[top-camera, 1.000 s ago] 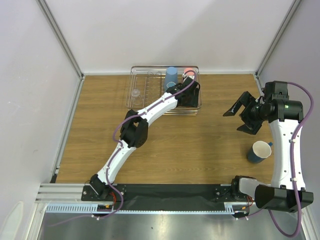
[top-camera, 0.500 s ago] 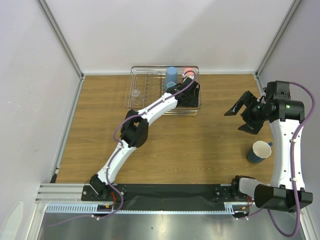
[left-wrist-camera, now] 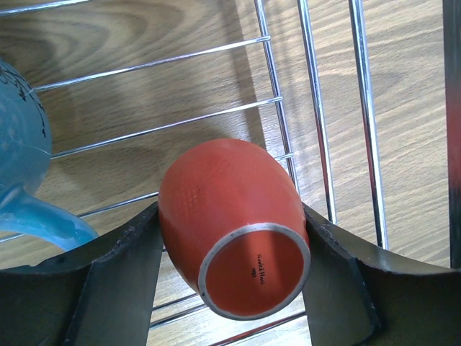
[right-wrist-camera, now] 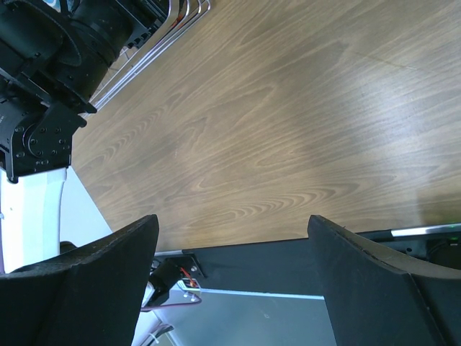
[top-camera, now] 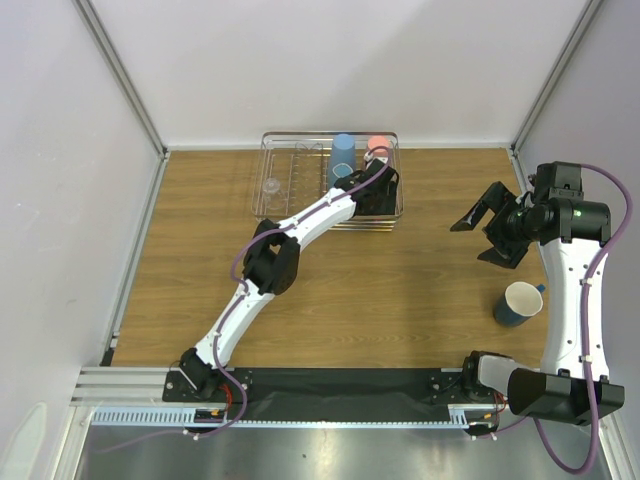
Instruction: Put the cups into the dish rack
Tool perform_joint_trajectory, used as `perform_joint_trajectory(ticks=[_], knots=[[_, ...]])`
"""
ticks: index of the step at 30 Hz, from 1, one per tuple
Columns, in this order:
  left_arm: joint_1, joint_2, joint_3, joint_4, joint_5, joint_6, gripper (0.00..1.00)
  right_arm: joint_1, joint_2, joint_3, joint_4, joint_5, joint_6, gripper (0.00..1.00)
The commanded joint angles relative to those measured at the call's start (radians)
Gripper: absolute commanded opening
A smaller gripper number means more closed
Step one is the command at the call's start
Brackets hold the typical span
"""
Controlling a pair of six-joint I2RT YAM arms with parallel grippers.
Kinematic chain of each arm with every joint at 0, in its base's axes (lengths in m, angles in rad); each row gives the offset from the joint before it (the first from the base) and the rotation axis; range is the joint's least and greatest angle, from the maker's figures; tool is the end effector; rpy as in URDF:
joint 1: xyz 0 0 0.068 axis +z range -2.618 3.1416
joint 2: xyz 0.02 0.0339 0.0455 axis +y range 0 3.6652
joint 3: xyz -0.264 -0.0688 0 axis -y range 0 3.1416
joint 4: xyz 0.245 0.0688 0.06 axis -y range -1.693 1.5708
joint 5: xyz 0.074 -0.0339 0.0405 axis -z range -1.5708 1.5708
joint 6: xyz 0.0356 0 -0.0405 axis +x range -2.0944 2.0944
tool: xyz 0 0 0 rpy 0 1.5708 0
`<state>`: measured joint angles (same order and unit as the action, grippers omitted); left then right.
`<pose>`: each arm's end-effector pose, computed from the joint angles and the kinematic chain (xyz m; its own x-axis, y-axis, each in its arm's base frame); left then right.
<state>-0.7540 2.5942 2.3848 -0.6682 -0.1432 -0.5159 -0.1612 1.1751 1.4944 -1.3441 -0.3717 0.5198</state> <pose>0.4170 -0.3847 0.1746 -0.7892 0.0713 -0.6100 0.2549 0.9417 -0.2197 0.1873 -0.0174 0.3994 -0.7503 0.5909 -0.2965 0.3872 0.7563 0.5273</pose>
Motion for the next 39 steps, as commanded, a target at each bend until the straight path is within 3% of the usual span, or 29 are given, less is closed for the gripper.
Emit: perform_joint_trajectory(ticks=[1, 10, 17, 18, 19, 39], knots=[[-0.001, -0.006, 0.013, -0.033, 0.025, 0.010, 0.41, -0.006, -0.008, 0.029, -0.125, -0.013, -0.014, 0.92], [-0.002, -0.020, 0.014, -0.025, 0.030, 0.011, 0.68, -0.008, -0.012, 0.023, -0.121, -0.018, -0.010, 0.92], [-0.002, -0.042, 0.011, -0.025, 0.014, 0.013, 0.72, -0.008, -0.017, 0.023, -0.118, -0.023, -0.004, 0.92], [-0.002, -0.043, 0.013, -0.025, 0.011, 0.010, 0.79, -0.008, -0.017, 0.021, -0.115, -0.022, -0.006, 0.92], [-0.002, -0.043, 0.014, -0.030, 0.010, 0.008, 0.99, -0.008, -0.015, 0.023, -0.113, -0.024, -0.004, 0.92], [-0.004, -0.117, 0.007, -0.022, -0.015, 0.020, 0.86, -0.009, 0.004, 0.056, -0.109, -0.038, -0.018, 0.92]])
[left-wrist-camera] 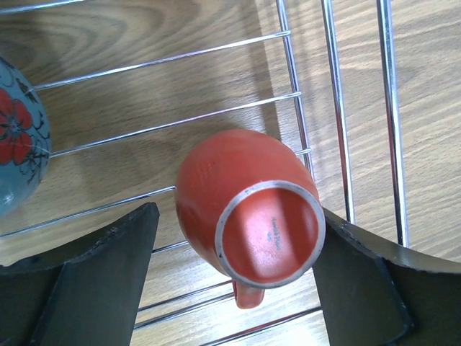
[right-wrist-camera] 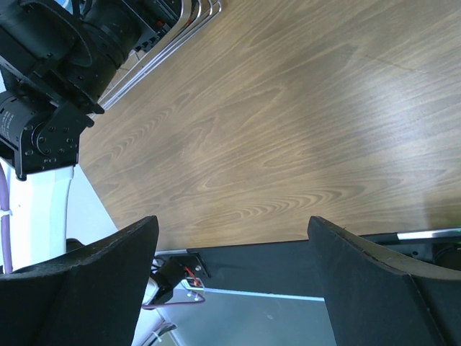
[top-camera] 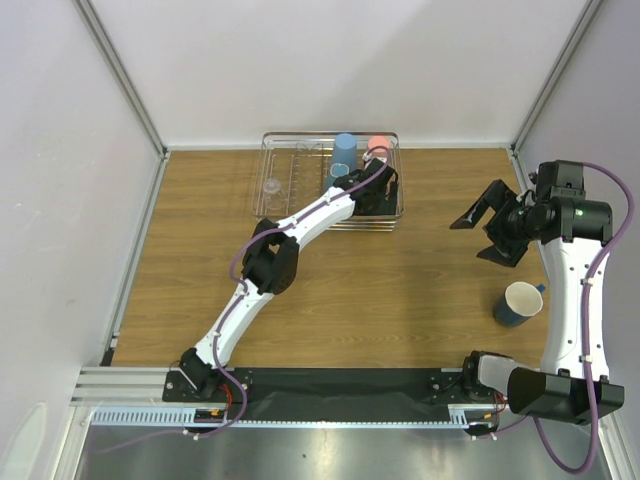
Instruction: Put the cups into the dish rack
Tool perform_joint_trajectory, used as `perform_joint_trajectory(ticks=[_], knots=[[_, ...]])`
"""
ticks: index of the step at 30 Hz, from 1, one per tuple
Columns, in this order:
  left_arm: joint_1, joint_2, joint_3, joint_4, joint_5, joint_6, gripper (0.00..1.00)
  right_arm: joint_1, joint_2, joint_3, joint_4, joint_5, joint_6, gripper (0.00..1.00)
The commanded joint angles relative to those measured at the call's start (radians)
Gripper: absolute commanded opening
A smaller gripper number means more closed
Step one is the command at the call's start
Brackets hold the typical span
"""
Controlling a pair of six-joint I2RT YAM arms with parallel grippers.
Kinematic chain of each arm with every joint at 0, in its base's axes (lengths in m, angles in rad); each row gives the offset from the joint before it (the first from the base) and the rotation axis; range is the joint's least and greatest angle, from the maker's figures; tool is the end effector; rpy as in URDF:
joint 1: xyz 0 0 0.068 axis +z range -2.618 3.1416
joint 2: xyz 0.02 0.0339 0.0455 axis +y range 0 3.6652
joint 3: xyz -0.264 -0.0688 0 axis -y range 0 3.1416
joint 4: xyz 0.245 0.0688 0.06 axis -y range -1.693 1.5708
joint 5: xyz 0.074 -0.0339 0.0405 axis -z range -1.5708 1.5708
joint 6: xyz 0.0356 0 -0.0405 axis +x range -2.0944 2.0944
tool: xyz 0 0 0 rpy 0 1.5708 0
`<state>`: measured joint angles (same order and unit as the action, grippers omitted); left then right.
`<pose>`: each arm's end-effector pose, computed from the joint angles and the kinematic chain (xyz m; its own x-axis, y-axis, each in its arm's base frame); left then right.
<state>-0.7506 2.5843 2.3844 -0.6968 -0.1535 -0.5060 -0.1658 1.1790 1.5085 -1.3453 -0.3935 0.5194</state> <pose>0.4163 -0.3809 0.1780 -0.7926 0.0843 -0.6039 0.2516 0.9473 -0.1980 0.1876 -0.0176 0.4027 -0.7509 0.5905 -0.2957 0.3754 0.7501 0.5444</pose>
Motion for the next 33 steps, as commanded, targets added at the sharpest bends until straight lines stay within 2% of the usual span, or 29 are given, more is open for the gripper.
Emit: perform_joint_trajectory(ticks=[1, 6, 12, 24, 33], knots=[[-0.007, -0.110, 0.007, 0.008, -0.007, 0.015, 0.87, -0.003, 0.004, 0.042, -0.107, -0.018, -0.018, 0.92], [-0.010, -0.124, 0.007, -0.006, 0.008, 0.035, 0.95, -0.005, 0.005, 0.053, -0.106, -0.019, -0.021, 0.92], [-0.015, -0.157, 0.007, -0.001, 0.031, 0.044, 0.97, -0.005, 0.005, 0.059, -0.104, -0.025, -0.021, 0.92], [-0.020, -0.210, 0.009, -0.021, 0.066, 0.057, 0.98, -0.005, -0.005, 0.061, -0.077, -0.048, -0.012, 0.92], [-0.029, -0.246, -0.013, -0.029, 0.085, 0.057, 0.95, -0.005, -0.018, 0.056, -0.071, -0.044, -0.009, 0.92]])
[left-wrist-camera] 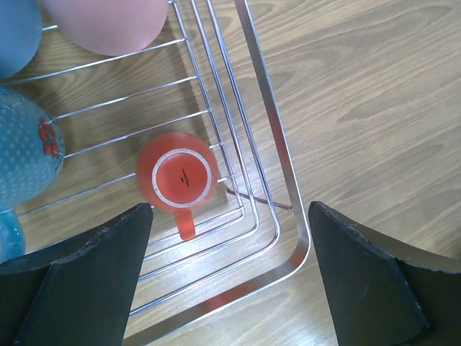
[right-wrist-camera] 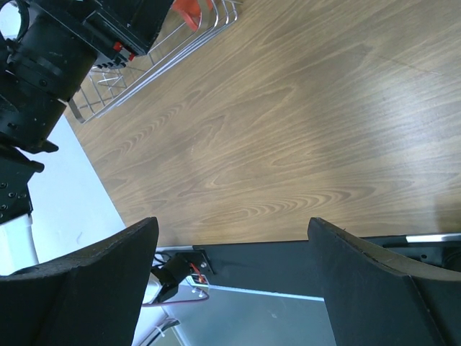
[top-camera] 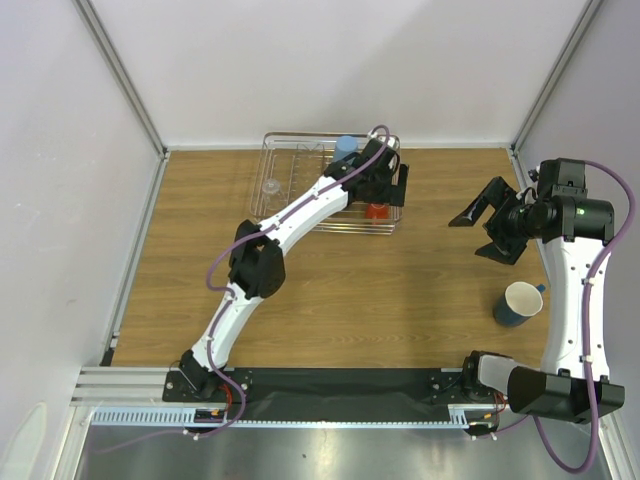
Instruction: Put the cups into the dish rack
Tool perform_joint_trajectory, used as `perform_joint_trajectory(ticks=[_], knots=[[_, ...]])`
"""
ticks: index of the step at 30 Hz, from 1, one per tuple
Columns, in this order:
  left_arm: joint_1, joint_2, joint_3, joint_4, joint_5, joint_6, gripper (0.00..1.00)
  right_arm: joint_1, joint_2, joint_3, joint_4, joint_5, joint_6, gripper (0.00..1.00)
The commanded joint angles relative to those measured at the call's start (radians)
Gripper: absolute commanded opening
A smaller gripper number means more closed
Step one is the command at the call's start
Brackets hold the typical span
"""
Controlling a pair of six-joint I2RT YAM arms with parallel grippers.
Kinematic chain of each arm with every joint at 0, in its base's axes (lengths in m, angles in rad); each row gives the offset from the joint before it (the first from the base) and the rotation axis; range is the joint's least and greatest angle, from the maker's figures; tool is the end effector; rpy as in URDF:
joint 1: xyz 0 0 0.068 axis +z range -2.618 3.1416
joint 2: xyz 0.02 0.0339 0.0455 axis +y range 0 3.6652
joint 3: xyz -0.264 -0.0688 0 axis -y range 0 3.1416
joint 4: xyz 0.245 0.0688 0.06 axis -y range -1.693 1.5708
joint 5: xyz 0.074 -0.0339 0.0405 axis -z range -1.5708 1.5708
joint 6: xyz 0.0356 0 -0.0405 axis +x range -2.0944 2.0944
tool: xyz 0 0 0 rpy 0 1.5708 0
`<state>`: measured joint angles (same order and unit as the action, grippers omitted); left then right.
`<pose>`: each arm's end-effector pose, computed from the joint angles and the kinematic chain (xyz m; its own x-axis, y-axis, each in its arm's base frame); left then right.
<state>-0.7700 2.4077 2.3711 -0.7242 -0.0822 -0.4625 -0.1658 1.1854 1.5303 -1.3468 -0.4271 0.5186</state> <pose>0.3914 -0.3755 0.2658 -0.7335 0.0918 -0.6734 0.3618 0.8915 -0.2725 0.1882 -0.0165 0.4078 -0.7563 0.5840 -0.2949 0.3512 0.7427 0.5701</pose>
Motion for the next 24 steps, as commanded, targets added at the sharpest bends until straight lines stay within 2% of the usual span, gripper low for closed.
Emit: perform_joint_trajectory(ticks=[1, 7, 12, 15, 16, 20, 24], knots=[[-0.012, -0.084, 0.004, -0.001, 0.010, 0.018, 0.95, -0.005, -0.023, 0.034, -0.068, -0.010, -0.008, 0.92], [-0.011, -0.200, 0.019, -0.029, -0.074, 0.056, 0.96, -0.005, -0.029, 0.024, -0.061, 0.028, -0.041, 0.91], [-0.012, -0.320, 0.010, -0.086, -0.099, 0.079, 0.96, -0.005, -0.032, 0.019, -0.078, 0.120, -0.084, 0.90], [-0.026, -0.436, -0.077, -0.109, -0.097, 0.094, 0.95, -0.005, -0.035, 0.019, -0.083, 0.183, -0.094, 0.88], [-0.037, -0.476, -0.155, -0.101, -0.093, 0.099, 0.94, -0.005, -0.040, 0.021, -0.086, 0.201, -0.094, 0.88], [-0.054, -0.634, -0.332, -0.064, 0.028, 0.085, 0.91, -0.006, -0.050, 0.031, -0.110, 0.383, -0.095, 0.85], [-0.057, -0.848, -0.566, 0.021, 0.184, 0.073, 0.91, -0.006, -0.056, 0.013, -0.109, 0.468, -0.091, 0.83]])
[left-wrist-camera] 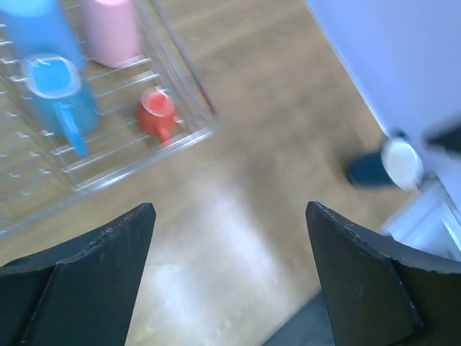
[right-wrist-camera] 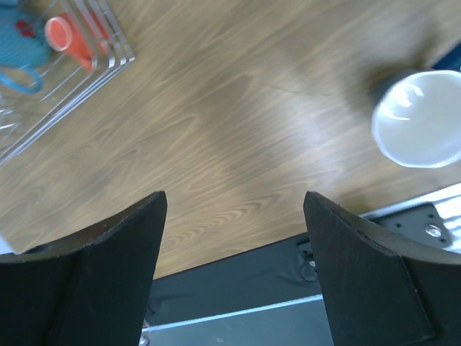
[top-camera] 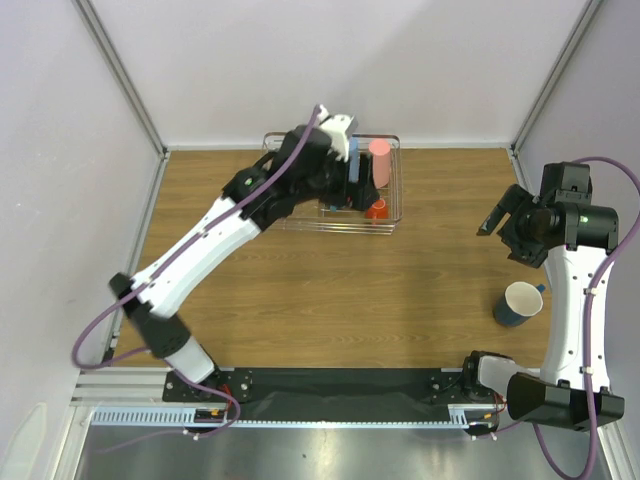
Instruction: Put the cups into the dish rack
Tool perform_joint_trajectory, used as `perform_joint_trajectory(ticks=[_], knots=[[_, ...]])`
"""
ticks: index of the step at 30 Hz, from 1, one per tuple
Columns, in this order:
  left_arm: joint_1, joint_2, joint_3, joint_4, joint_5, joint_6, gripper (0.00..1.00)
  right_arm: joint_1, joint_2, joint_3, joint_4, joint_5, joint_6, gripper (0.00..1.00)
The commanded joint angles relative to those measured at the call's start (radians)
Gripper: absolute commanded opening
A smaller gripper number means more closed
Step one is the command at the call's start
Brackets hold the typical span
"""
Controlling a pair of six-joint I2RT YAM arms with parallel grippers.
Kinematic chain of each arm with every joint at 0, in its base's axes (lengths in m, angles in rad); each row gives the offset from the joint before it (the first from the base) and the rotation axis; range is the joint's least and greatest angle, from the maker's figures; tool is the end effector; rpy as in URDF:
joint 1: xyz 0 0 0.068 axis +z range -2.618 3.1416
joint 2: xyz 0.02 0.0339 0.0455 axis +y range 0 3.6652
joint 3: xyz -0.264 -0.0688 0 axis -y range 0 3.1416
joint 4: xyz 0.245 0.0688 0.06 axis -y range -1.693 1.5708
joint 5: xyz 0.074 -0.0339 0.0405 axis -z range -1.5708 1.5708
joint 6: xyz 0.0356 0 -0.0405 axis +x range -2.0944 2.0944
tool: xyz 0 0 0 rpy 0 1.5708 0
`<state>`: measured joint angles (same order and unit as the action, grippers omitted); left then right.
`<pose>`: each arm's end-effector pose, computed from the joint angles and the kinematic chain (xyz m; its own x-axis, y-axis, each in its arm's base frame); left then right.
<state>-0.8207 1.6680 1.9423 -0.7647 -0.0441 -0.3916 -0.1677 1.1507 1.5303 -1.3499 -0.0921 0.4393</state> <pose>0.2478 -0.2637 0.4488 -0.5656 0.0477 -0.8233 0.5285 0.7873 -0.3175 0.1775 -0.0267 0.4108 -0.6873 0.5459 -0.4791 0.4500 0.8379 0.3090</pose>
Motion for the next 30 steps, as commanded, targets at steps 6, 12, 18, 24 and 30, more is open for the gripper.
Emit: perform_joint_trajectory(ticks=[6, 12, 18, 24, 30], knots=[[-0.006, -0.318, -0.305, 0.073, 0.202, 0.023, 0.95, -0.015, -0.037, -0.068, -0.091, 0.169, 0.001, 0.80], [0.003, -0.503, -0.416, 0.076, 0.234, 0.046, 1.00, -0.049, -0.016, -0.130, -0.054, 0.203, 0.009, 0.78], [0.037, -0.608, -0.490, 0.039, 0.414, 0.074, 1.00, -0.104, -0.012, -0.196, -0.061, 0.282, -0.042, 0.76], [0.057, -0.698, -0.557, -0.007, 0.332, 0.140, 1.00, -0.141, -0.019, -0.210, -0.072, 0.247, -0.039, 0.74], [0.057, -0.768, -0.588, -0.050, 0.299, 0.184, 1.00, -0.151, 0.081, -0.239, -0.026, 0.238, -0.034, 0.72]])
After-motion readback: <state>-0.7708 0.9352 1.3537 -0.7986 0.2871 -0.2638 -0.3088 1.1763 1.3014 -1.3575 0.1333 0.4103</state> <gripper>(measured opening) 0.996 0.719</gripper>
